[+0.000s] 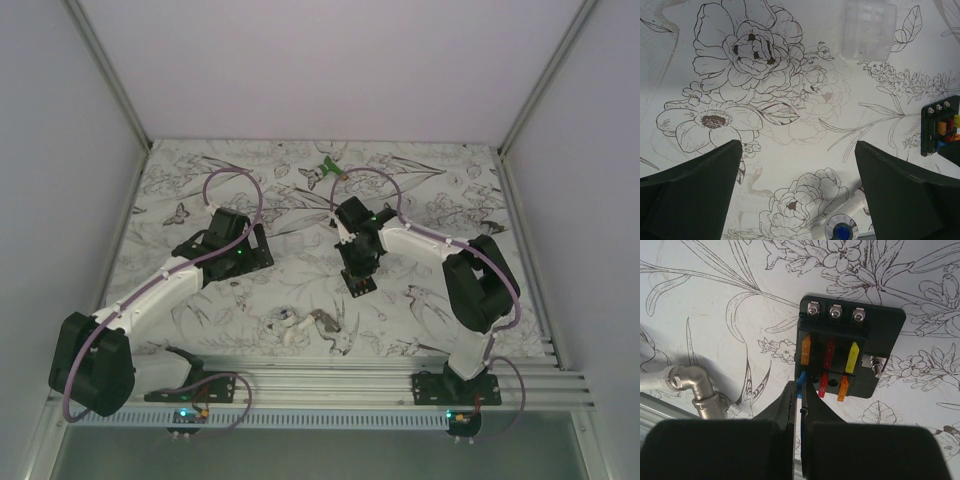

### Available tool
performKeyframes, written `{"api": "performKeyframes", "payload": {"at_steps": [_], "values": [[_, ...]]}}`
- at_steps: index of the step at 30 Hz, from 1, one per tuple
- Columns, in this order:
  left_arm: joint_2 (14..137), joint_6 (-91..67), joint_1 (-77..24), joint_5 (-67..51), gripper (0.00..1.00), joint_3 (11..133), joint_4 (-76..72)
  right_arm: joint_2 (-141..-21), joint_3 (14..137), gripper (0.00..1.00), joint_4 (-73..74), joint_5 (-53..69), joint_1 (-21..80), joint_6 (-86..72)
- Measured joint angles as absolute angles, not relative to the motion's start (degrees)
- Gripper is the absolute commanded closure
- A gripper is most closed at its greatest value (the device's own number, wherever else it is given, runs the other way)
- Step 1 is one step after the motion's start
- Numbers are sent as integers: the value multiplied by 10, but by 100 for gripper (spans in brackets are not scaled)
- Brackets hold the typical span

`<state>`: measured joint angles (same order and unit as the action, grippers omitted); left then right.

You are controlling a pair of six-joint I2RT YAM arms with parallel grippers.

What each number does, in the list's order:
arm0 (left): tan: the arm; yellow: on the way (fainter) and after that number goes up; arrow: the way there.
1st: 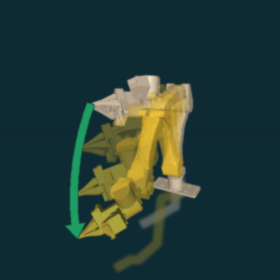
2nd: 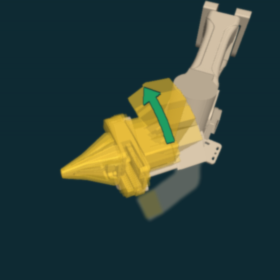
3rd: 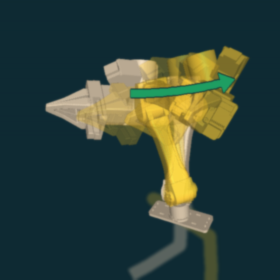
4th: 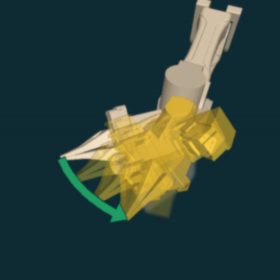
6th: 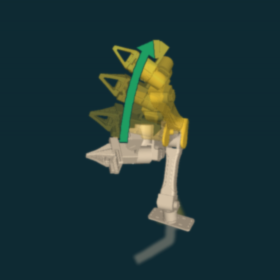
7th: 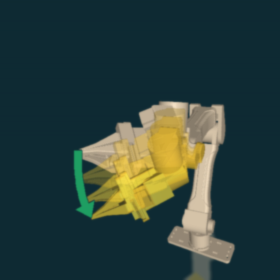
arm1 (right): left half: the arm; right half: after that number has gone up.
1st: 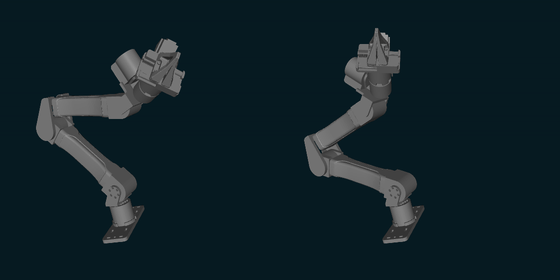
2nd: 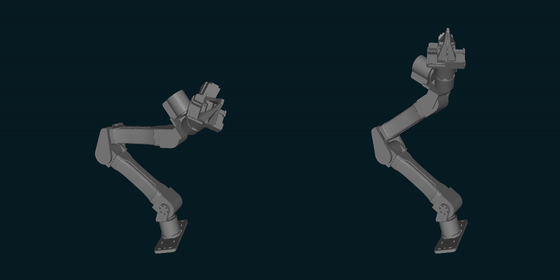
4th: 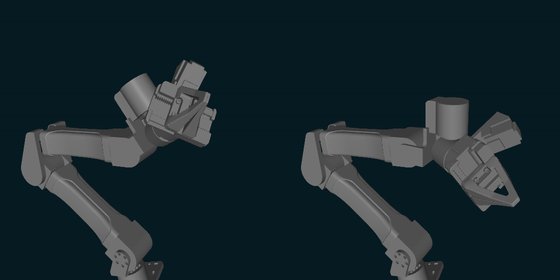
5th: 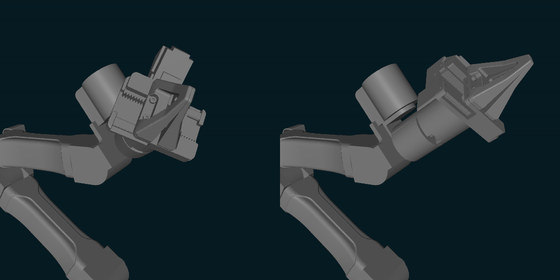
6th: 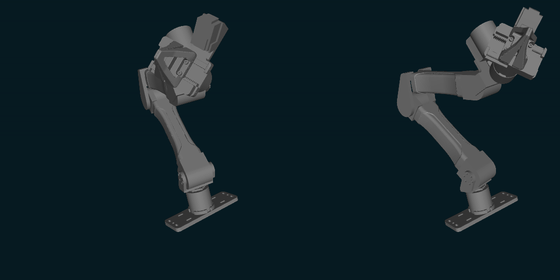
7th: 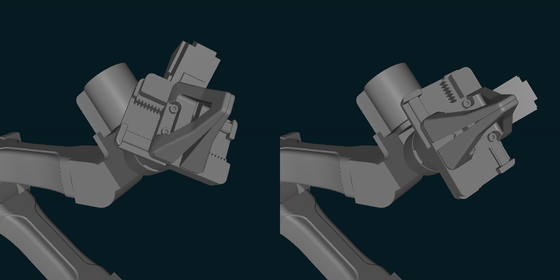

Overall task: Snap on the fuse box
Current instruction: Install the fuse at the fuse box base.

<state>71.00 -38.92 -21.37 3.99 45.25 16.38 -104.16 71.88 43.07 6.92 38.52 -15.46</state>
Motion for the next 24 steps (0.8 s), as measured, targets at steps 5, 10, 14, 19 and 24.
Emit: {"api": "performKeyframes", "payload": {"at_steps": [5, 10, 14, 19, 24], "values": [[710, -389, -214, 40, 0, 453, 164, -1047, 716, 100, 427, 69, 385, -155], [710, -389, -213, 40, 0, 453, 164, -1047, 715, 100, 426, 67, 386, -155], [712, -389, -213, 40, 0, 453, 164, -1050, 715, 100, 425, 58, 390, -155], [713, -389, -213, 40, 0, 453, 164, -1054, 720, 100, 429, 37, 401, -157], [713, -389, -213, 40, 0, 453, 164, -1059, 723, 100, 431, 22, 407, -158]]}}
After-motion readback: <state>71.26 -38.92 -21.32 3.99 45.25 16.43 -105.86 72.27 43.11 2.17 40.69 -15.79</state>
